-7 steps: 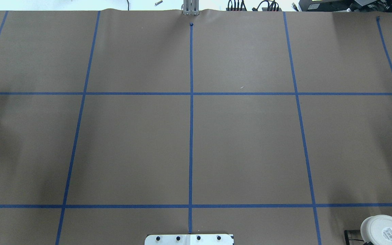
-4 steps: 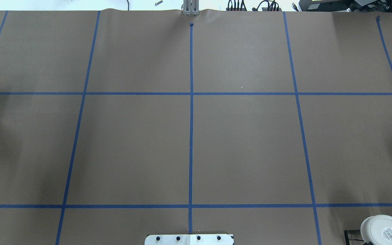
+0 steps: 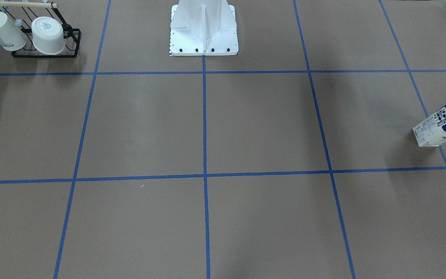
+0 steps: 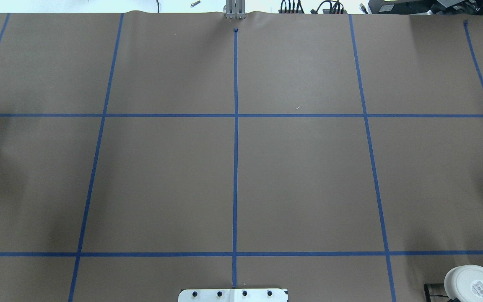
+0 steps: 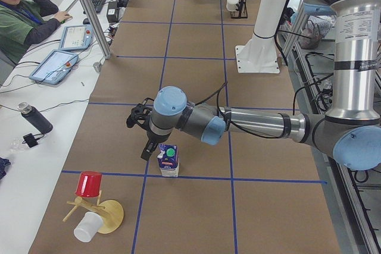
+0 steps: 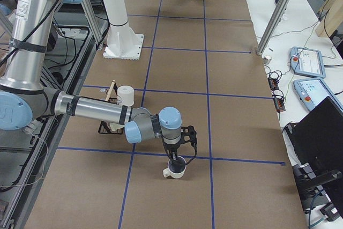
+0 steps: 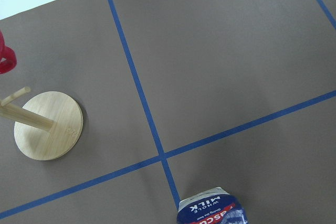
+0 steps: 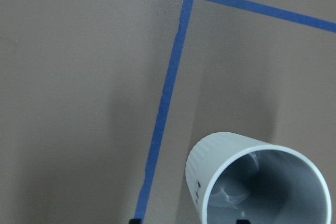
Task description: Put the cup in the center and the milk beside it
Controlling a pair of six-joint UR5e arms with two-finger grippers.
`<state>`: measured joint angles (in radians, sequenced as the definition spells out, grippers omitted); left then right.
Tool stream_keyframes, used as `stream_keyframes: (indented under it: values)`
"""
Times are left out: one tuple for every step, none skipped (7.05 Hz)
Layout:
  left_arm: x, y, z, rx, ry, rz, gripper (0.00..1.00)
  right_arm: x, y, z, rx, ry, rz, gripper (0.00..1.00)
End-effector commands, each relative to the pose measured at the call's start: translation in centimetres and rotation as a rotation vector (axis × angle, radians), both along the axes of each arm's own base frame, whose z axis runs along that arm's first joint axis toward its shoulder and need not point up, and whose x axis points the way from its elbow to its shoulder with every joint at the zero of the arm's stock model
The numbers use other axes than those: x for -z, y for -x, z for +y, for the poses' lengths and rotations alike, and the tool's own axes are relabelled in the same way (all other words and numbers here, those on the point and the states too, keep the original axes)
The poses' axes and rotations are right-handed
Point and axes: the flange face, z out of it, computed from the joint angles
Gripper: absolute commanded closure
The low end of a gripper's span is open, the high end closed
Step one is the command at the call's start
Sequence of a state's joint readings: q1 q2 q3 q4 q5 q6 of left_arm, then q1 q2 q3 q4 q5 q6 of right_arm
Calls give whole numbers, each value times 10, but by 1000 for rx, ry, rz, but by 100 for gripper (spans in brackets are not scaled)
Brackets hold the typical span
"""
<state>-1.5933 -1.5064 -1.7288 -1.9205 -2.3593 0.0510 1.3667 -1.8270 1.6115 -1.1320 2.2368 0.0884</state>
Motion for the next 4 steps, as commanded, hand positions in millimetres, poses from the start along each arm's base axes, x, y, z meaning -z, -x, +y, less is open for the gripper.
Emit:
stream_keyframes:
  values:
    - [-1, 0, 0, 0, 1, 0, 2, -17, 4, -8, 13, 7, 48, 66]
    - [-1, 0, 0, 0, 1, 0, 2, -18, 5, -14, 11, 5, 53, 97]
    - [-1, 0, 0, 0, -1, -2, 2, -16, 5, -15, 11, 0, 51, 100]
    - [-2, 0, 0, -2, 1, 0, 2, -6, 8, -25, 8, -18, 43, 100]
